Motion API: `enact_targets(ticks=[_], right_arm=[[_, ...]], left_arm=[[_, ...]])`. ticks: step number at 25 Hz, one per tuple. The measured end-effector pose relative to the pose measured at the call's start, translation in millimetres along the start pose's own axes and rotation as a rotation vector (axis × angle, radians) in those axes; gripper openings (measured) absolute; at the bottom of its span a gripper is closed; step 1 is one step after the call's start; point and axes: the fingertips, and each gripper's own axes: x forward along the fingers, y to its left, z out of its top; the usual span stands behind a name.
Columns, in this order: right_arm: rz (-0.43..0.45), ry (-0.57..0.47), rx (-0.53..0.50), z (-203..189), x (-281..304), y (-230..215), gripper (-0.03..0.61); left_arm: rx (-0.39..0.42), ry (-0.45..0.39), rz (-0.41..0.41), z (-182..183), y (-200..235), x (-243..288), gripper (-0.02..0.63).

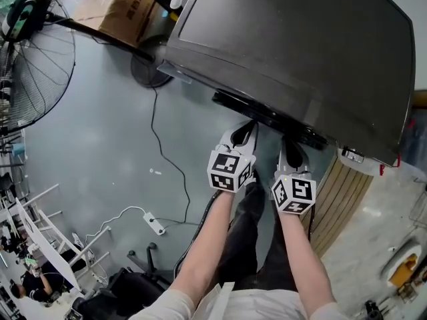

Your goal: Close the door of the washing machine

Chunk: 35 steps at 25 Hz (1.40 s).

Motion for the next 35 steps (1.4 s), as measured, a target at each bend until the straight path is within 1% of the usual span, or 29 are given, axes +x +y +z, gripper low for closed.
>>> enact_targets(ticks=[3,8,10,13,17,19,22,24,26,28,30,31,33,35], right_arm=[[0.018,0.013,-0.039,3.3,-0.1,3.9,0.002],[0.026,0.054,-0.057,7.8,-9.3,6.1,0.003],[0.038,0.072,-0.071,10.9,-16.7,9.0,0.003],[0.062,0.092,-0.105,14.1,-34.8,26.9,0.002],[0.110,0.119,-0.126,24.3,-65.9,43.8,0.002],[0.134,0.126,-0.131,29.7,-84.9,48.3,0.002],[0.168,0.140,-0.072,36.3,-99.1,59.4,0.002],[0.195,0.161,-0.043,34.8,-109.0,67.3,0.002],[0.230,0.171,-0.050,31.2,-125.6,73.6,0.002],[0.258,0.159,-0.043,33.1,-137.3,80.0,0.002],[0.273,0.145,-0.033,37.2,-144.2,87.2,0.002],[0.281,0.140,-0.038,39.9,-146.6,89.4,0.002],[0.313,0.140,-0.080,47.5,-148.1,92.5,0.002],[0.343,0.146,-0.127,54.6,-149.1,97.6,0.002]], left_arm=[[0.034,0.014,0.013,1.2,1.0,-2.2,0.006],[0.037,0.045,0.035,8.1,-10.1,-13.8,0.005],[0.032,0.052,0.026,10.7,-22.2,-18.5,0.002],[0.022,0.063,0.005,14.2,-39.3,-39.5,0.002],[-0.035,0.038,-0.001,25.5,-62.2,-71.2,0.002],[-0.043,0.040,0.001,29.9,-75.3,-85.9,0.002],[-0.028,0.038,0.021,46.0,-78.9,-109.6,0.002],[-0.030,0.040,0.042,50.3,-79.9,-125.7,0.002],[-0.056,0.031,0.061,48.7,-85.2,-141.7,0.002],[-0.090,0.003,0.071,52.2,-88.7,-156.0,0.002],[-0.093,-0.017,0.070,58.3,-93.1,-168.7,0.002],[-0.089,-0.026,0.064,61.9,-97.7,-172.9,0.002],[-0.077,-0.045,0.038,70.5,-110.3,-175.9,0.002],[-0.048,-0.041,0.014,75.3,-119.2,-180.6,0.002]])
